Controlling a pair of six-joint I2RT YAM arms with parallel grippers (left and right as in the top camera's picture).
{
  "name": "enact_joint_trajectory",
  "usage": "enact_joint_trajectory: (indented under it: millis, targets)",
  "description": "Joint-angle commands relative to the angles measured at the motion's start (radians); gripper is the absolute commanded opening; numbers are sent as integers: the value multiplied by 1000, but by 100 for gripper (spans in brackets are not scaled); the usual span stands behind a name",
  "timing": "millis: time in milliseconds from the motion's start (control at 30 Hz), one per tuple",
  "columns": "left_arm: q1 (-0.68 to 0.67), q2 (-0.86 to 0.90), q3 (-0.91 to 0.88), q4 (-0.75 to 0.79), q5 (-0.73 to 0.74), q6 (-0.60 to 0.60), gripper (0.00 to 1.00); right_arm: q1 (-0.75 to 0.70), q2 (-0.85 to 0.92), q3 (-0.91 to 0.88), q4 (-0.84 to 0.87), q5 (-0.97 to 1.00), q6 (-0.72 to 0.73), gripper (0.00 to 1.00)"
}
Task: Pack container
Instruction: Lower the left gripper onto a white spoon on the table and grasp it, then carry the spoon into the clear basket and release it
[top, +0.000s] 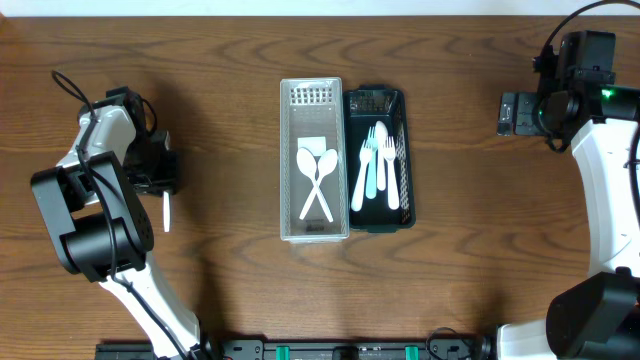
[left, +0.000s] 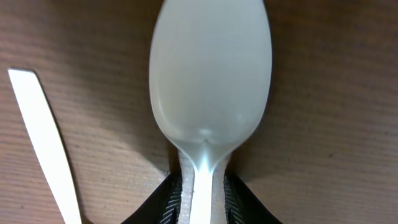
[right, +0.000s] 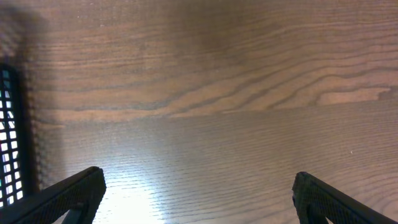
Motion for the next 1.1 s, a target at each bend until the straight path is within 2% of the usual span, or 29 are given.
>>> enact_joint_trajectory:
  millis: [0,67,167,433,600,800,1067]
  targets:
    - [2,77,-64,-3,-1,-13,26,-14,9,-1,2,14,-9,99]
    - [2,77,-64,-10,-1,-13,25,-14,9,-1,2,14,-8,99]
    - [2,77,-64,-15,-2,-13,14,-14,9,-1,2,14,-8,99]
    - [2,76,-54,-33,-2,-13,6,-14,9,-1,-2,14,-8,99]
    - [2,71,-4,-82,-1,-40,6,-14,9,-1,-2,14,-8,99]
    - [-31,45,147,-214,-1,-76,6,-14,9,-1,-1,14,-8,99]
    - [-218,-120,312,-296,0,-82,6,-14,9,-1,-1,13,-8,99]
